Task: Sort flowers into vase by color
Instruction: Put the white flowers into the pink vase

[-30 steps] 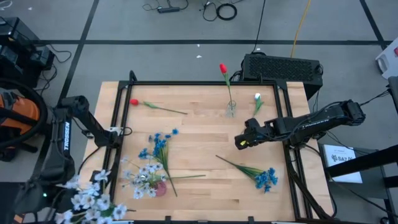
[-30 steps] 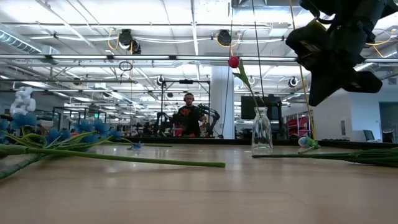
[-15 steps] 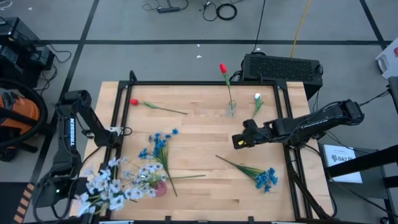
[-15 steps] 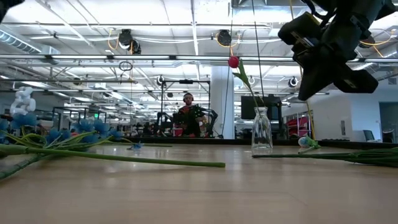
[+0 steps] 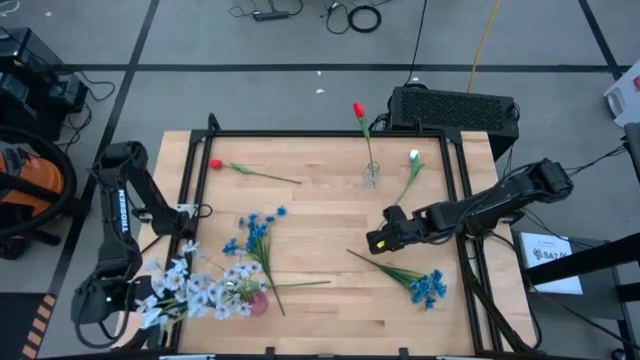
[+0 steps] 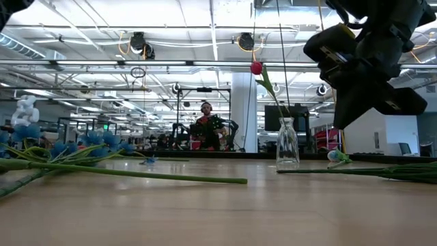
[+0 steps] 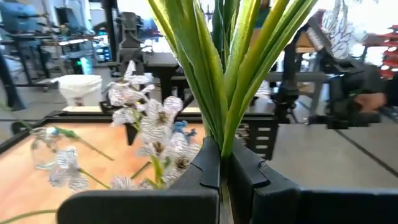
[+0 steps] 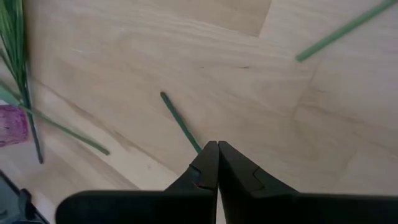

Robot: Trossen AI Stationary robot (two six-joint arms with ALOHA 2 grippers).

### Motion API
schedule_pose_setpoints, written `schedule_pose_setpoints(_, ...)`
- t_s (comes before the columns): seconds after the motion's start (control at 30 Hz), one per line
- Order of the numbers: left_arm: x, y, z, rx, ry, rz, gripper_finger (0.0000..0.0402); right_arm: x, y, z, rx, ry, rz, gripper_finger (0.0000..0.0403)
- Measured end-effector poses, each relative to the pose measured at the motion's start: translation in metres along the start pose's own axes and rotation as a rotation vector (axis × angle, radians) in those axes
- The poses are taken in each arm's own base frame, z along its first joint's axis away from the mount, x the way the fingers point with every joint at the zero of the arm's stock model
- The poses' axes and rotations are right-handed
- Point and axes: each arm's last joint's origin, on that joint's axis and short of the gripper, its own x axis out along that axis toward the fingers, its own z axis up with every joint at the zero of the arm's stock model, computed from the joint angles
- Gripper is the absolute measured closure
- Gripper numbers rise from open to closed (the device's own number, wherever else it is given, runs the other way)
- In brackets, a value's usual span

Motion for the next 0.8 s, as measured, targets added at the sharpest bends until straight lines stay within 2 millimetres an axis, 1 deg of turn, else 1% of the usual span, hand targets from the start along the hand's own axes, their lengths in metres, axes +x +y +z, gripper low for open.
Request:
schedule_pose_setpoints(0.17,0.012,0.003,-0.001,0.053,0.002,0.043,0.0394,0.002,0.002,0.000,0.012,0.000,0.016,0.0403)
schedule_pose_setpoints(0.27,0.020,0.002,-0.004,0.116,0.018,0.008,0.0394,0.002,0.003,0.000,0.014,-0.001,0.025,0.0403)
schedule_pose_setpoints(0.47,0.034,0.002,-0.008,0.147,0.044,-0.040,0.0394,0.002,0.004,0.000,0.025,-0.002,0.034,0.0403)
schedule_pose_setpoints(0.63,0.040,0.004,-0.006,0.164,0.034,-0.023,0.0394,0.002,0.004,0.000,0.026,-0.003,0.037,0.0403)
schedule_pose_setpoints(0.8,0.040,0.004,-0.002,0.210,0.015,-0.031,0.0394,0.002,0.005,0.000,0.027,-0.003,0.045,0.0403)
